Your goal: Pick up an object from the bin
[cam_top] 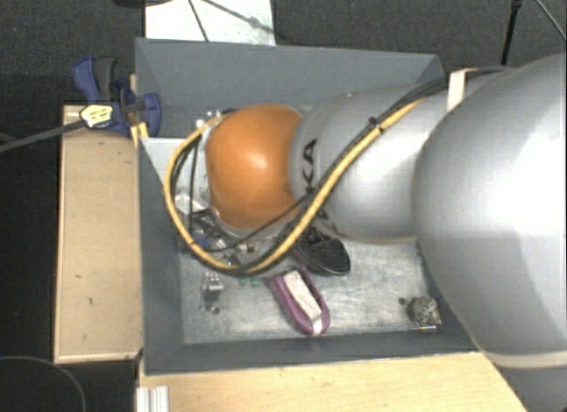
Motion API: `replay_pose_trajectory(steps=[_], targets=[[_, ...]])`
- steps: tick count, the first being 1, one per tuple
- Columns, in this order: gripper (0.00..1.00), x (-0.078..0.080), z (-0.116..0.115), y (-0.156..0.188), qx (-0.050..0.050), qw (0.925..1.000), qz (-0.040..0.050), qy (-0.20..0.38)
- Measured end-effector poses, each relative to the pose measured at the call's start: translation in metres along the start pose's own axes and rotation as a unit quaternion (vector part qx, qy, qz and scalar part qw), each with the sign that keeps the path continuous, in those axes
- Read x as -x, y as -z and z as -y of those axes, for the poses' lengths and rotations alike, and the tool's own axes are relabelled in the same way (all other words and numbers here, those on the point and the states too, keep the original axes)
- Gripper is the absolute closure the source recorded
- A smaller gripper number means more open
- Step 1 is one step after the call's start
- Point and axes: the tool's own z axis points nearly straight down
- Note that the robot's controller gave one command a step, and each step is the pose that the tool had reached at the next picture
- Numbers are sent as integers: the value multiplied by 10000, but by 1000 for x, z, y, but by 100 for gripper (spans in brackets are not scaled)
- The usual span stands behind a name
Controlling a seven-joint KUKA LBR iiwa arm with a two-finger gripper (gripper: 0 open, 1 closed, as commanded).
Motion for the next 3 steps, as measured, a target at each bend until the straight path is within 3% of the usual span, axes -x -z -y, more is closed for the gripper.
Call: replay_pose_trajectory(steps=[1,2,3], targets=[[0,46,52,-78,10,9985,38,-545],[0,77,29,-43,18,9995,66,-322],[0,69,80,-46,0,9966,35,-827]])
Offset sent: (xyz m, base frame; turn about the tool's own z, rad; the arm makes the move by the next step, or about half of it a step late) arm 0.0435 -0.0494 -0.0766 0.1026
